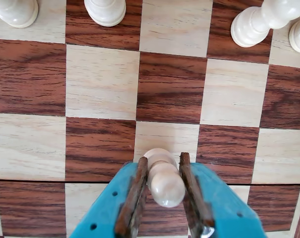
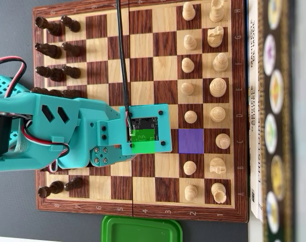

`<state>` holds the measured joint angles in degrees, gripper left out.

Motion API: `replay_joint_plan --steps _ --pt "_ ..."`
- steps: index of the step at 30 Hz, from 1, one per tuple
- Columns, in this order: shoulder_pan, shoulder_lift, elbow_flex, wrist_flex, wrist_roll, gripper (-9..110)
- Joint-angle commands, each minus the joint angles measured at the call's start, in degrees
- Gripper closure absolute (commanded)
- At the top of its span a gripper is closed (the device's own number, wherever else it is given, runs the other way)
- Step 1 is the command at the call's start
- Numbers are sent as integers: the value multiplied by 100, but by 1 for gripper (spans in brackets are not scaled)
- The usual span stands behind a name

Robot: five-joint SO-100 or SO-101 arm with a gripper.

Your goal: Play chess

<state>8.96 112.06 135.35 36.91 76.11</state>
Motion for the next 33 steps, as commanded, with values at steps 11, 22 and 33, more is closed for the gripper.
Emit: replay_joint_plan --steps 11,22,33 --pt "53 -229 -26 -378 -9 91" --pt "35 -229 -35 -369 -18 90" --pt "-9 -220 -62 -352 35 87"
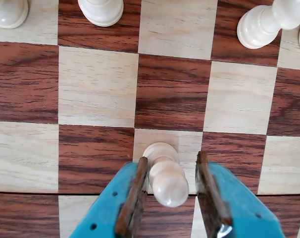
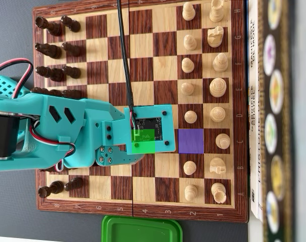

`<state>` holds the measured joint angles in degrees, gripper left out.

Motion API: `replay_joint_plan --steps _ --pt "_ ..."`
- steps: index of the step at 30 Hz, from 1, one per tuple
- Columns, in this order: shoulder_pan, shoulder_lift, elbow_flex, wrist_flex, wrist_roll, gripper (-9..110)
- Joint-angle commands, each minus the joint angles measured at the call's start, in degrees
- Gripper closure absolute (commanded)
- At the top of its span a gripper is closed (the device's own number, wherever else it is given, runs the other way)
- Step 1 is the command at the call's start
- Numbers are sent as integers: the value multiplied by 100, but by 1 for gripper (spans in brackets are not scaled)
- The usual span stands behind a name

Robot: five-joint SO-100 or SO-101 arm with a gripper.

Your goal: Play chess

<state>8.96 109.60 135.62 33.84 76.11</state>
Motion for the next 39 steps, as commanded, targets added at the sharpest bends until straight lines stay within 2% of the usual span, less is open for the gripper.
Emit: replay_joint_plan --steps 1,10,25,34,39 --pt "-18 26 -132 -26 35 87" --pt "-114 571 -220 413 53 87" --pt "-457 1723 -290 413 562 87" --pt "-457 1854 -905 413 562 87" --pt "-457 2602 -1116 396 817 87"
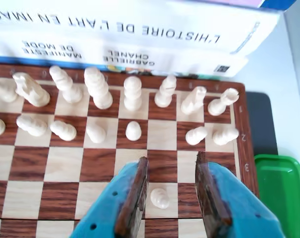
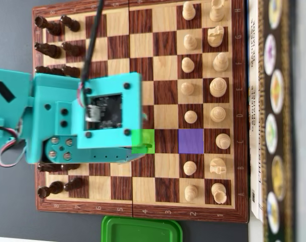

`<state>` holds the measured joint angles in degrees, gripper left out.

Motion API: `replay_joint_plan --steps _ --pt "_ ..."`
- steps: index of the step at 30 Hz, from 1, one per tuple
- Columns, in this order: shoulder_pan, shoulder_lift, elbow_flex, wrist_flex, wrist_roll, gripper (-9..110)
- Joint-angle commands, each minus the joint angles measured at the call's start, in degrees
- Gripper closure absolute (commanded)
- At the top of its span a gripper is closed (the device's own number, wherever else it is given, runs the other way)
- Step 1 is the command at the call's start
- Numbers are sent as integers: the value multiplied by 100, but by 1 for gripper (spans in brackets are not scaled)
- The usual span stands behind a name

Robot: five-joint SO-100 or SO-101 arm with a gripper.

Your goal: Play chess

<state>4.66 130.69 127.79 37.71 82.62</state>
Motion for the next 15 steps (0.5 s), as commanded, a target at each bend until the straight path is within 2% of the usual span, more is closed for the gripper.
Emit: replay_joint_plan --steps 1,7,10,15 --pt "-26 668 -334 -26 255 87" --pt "-44 1652 149 -633 439 87" --pt "-88 2241 914 -1688 457 87" --pt "-185 2979 2312 -3735 1107 87"
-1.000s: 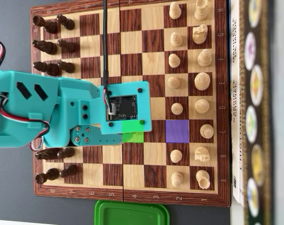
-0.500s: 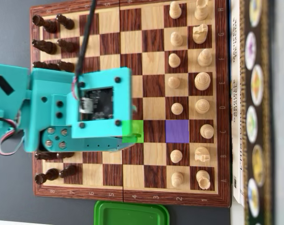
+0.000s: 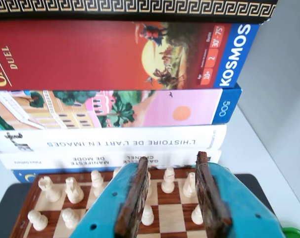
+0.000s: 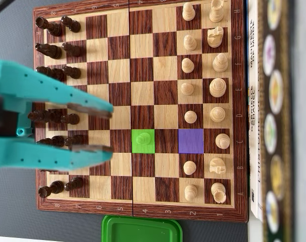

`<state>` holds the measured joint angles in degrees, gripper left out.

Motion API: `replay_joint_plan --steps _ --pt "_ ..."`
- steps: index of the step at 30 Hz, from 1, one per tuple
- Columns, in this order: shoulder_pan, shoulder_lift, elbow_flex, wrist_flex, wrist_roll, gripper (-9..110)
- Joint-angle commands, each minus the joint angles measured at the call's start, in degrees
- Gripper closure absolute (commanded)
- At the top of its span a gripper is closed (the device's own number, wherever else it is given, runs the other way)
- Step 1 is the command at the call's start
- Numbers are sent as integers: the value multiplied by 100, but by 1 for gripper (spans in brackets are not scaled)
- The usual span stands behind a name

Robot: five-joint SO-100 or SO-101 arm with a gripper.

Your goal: Play chess

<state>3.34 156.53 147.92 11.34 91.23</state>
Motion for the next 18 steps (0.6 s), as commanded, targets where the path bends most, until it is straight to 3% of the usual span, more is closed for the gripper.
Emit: replay_joint_plan --steps 1,18 --pt "-62 519 519 -1459 316 87" --pt "9 2074 2777 -6504 914 87"
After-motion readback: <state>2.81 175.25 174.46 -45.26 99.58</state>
